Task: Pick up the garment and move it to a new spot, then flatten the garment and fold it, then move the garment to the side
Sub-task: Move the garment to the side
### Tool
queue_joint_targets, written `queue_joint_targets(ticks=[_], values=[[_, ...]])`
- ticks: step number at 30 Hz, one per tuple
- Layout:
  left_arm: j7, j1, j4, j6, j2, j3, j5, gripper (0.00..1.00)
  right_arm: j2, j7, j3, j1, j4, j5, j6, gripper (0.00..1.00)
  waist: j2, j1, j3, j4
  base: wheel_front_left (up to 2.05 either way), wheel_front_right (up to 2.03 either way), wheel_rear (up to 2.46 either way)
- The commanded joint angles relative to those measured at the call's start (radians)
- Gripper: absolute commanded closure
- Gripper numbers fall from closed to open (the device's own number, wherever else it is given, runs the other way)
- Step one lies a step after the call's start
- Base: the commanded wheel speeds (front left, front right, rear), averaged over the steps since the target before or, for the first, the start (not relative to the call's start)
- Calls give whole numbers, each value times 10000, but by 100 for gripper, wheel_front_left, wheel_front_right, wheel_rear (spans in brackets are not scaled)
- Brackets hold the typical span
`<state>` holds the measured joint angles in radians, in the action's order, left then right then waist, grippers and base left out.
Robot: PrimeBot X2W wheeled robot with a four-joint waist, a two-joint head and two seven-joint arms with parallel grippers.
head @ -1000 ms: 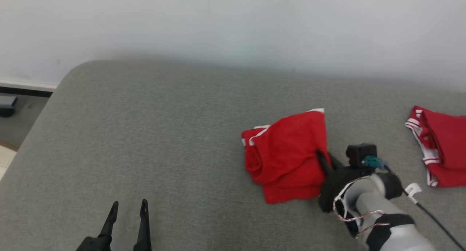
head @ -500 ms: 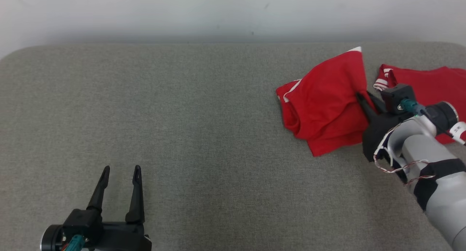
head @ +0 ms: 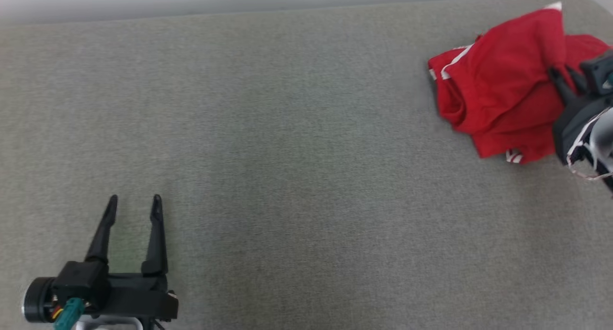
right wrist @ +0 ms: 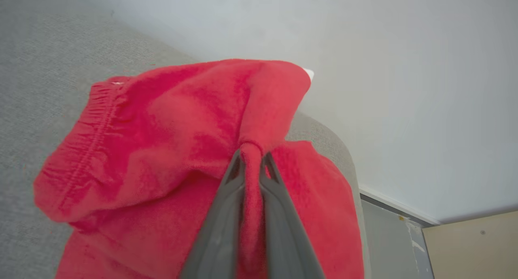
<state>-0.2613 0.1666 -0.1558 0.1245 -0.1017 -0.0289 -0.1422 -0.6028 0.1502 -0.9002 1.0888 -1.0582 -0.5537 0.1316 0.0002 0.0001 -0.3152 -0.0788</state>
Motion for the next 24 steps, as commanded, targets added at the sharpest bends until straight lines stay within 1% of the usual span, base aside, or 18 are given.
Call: queue_joint_targets(ticks=[1,6,11,19,22,23,24], values=[[-30,46,82,44,-56,-45,75,0,-102,-50,-85,245,96,-69,-29,100,-2,-1,-271,-365,0,0,0],[-30,32,321,61,-167,-213,120,0,-707,-386,-521,731,454,-187,-29,100,-2,-1,-474,-638,0,0,0],[-30,179,477,49,-238,-230,130,0,-1140,-692,-718,1125,549,-388,-29,100,-2,-1,-691,-661,0,0,0],[-30,154,551,52,-212,-291,106,0,-1516,-854,-708,1411,212,-446,-29,100,-2,-1,-760,-522,0,0,0],[-30,112,528,53,-182,-293,127,0,-1518,-842,-645,1381,-25,-524,-29,100,-2,-1,-764,-465,0,0,0],[-30,115,520,54,-172,-304,126,0,-1502,-859,-654,1348,-106,-524,-29,98,-2,-1,-764,-451,0,0,0],[-30,126,506,55,-162,-321,119,0,-1473,-878,-641,1318,-187,-544,-29,77,-2,-1,-763,-441,0,0,0]])
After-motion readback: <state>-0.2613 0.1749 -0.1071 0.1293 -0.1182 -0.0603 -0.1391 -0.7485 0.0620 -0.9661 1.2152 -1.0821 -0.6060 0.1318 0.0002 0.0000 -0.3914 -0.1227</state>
